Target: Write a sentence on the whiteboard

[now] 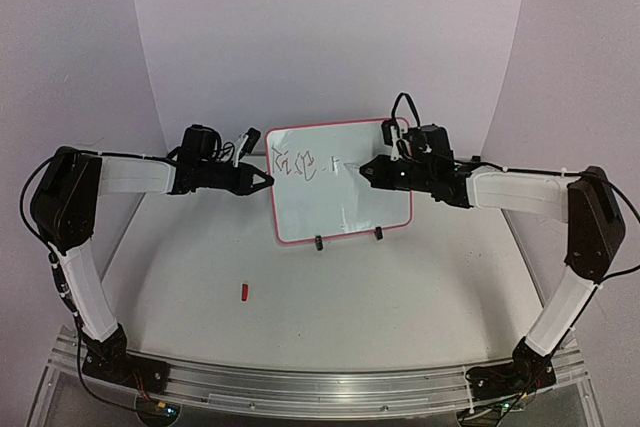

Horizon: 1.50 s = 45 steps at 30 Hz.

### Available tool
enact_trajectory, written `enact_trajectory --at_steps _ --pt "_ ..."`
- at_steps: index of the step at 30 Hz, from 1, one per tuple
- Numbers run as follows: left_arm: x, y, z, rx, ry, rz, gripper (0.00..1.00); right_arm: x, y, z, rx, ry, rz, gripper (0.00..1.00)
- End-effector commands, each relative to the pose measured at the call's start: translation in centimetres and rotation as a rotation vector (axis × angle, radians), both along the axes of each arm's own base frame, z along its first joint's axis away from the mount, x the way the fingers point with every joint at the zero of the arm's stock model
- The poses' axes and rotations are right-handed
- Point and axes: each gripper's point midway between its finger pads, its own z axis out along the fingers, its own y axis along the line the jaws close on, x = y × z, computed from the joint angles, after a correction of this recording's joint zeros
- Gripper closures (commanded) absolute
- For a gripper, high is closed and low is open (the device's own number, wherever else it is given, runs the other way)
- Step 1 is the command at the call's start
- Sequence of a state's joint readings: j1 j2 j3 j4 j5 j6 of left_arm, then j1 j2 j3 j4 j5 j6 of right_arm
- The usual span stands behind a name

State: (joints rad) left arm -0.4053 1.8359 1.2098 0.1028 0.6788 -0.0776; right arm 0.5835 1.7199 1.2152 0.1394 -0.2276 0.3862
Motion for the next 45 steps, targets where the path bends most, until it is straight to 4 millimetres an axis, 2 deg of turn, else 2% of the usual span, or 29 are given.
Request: enact_trajectory --at_steps 1,10,23,33,45 --pt "0.5 0.0 0.8 0.034 -0.038 0.024 1.0 1.4 -0.5 1.1 0.006 -0.029 -0.041 1.0" --pt "0.5 0.1 0.8 0.037 -0.037 0.025 1.0 1.6 -1.2 2.1 0.006 -0.051 -0.068 1.0" --pt "0.4 0.1 0.9 0.035 -0.041 0.023 1.0 2.0 -0.6 3.6 0.023 -0.08 -0.051 1.0" --pt "0.3 0.1 1.1 0.037 -0.042 0.024 1.0 1.6 0.8 1.0 0.015 -0.009 0.027 1.0" --pt "0.4 0.2 1.2 0.037 -0.044 0.026 1.0 0.5 -0.2 -0.8 -0.007 0.032 0.008 1.0"
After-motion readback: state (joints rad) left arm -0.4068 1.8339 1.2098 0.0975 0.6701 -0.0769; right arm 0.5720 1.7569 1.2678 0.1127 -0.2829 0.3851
